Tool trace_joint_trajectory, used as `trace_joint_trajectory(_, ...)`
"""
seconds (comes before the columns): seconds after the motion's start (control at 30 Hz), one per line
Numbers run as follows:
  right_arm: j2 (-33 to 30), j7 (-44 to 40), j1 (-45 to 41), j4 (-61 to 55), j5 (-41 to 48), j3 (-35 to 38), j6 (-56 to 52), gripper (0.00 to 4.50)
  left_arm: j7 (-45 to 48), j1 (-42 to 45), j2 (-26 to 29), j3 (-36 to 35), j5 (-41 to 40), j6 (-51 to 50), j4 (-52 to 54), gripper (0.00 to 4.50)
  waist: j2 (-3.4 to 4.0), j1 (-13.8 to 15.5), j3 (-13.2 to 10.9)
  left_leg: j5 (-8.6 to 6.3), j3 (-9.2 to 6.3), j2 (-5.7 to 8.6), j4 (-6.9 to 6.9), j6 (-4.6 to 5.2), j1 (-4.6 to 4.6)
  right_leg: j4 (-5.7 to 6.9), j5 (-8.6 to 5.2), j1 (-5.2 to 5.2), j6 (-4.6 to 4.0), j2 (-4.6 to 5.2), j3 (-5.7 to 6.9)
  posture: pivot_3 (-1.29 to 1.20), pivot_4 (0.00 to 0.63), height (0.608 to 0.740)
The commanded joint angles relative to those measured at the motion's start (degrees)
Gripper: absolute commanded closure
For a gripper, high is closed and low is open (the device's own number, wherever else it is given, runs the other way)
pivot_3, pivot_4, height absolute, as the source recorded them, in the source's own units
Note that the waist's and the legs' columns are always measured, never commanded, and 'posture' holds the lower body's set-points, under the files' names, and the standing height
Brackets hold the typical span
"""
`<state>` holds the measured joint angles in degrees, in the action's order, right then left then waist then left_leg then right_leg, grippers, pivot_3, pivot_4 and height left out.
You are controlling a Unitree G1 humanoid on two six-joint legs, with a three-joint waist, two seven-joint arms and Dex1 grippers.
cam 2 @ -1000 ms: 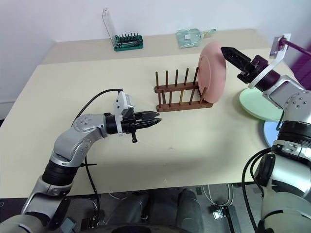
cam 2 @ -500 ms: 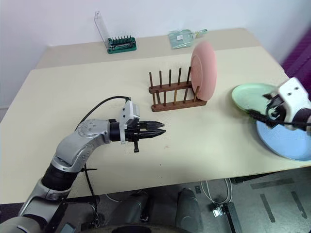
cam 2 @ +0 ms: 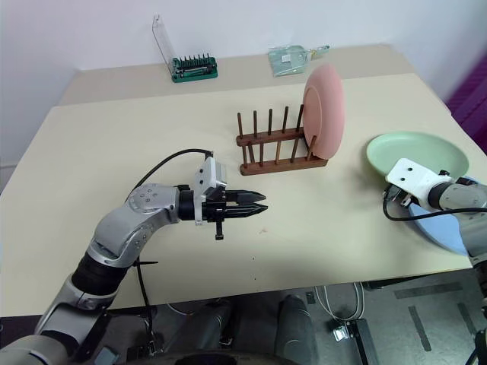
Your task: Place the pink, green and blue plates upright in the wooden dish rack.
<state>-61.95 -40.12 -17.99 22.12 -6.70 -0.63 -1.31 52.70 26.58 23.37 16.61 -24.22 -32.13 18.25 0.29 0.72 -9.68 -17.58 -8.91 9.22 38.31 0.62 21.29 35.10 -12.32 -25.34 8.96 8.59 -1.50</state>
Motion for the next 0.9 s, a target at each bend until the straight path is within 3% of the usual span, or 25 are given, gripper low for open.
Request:
trace_joint_trajectory(0.03, -0.5, 0.4, -0.4, 0.0, -1.0, 1.4, 1.0, 4.47, -0.8, -0.6, 0.3, -0.5, -0.3, -0.1, 3.0, 3.56, -0.06, 0.0, 0.0, 0.0, 0.0, 0.0, 0.0, 0.0, -0.02, 0.0, 0.0, 0.03, 0.0, 0.0, 0.0, 0.0, 0.15, 0.74)
trace_joint_trajectory(0.23, -2.1, 3.5, 0.4, -3.8, -2.7, 4.4, 3.4, 4.47, -1.1, -0.9, 0.7, -0.7, -0.6, -0.1, 3.4, 3.56, -0.05, 0.0, 0.0, 0.0, -0.02, 0.0, 0.0, 0.0, -0.01, 0.0, 0.0, 0.02, 0.0, 0.0, 0.0, 0.0, 0.15, 0.74)
trace_joint_trajectory(0.43, 1.0, 3.1, -6.6, -16.2, 12.1, 18.4, -12.3, 4.47, -0.8, 0.1, 0.3, -1.4, -1.1, 0.1, 2.1, 3.56, 0.01, -0.1, 0.0, 0.0, -0.01, -0.01, -0.03, -0.01, 0.01, 0.0, 0.0, -0.03, 0.0, -0.01, -0.01, 0.0, 0.15, 0.74)
trace_joint_trajectory(0.7, 6.1, 3.7, -21.5, -24.9, 31.1, 27.4, -30.1, 4.47, -0.3, 0.5, -0.1, -1.9, -1.2, 0.6, 0.4, 3.56, -0.08, 0.1, 0.0, 0.0, -0.14, -0.02, -0.03, 0.0, 0.09, -0.11, 0.01, 0.01, -0.01, -0.02, 0.07, 0.0, 0.15, 0.74)
trace_joint_trajectory(0.8, 11.5, 5.1, -28.9, -30.1, 50.4, 32.5, -42.8, 4.47, -0.3, 0.0, 0.2, -2.5, -1.1, 0.7, 0.0, 3.56, -0.05, 0.0, 0.0, -0.01, -0.13, -0.02, -0.03, 0.01, 0.09, -0.12, 0.02, -0.02, -0.04, 0.0, 0.06, 0.0, 0.15, 0.74)
trace_joint_trajectory(0.9, 17.3, 8.9, -33.6, -36.1, 68.1, 32.7, -51.1, 4.47, -0.6, -0.9, 1.4, -4.1, -0.9, 0.7, -0.9, 3.56, -0.02, -0.2, 0.0, 0.0, -0.14, -0.07, -0.11, 0.0, 0.09, -0.1, 0.02, -0.07, -0.05, -0.03, 0.06, 0.0, 0.15, 0.74)
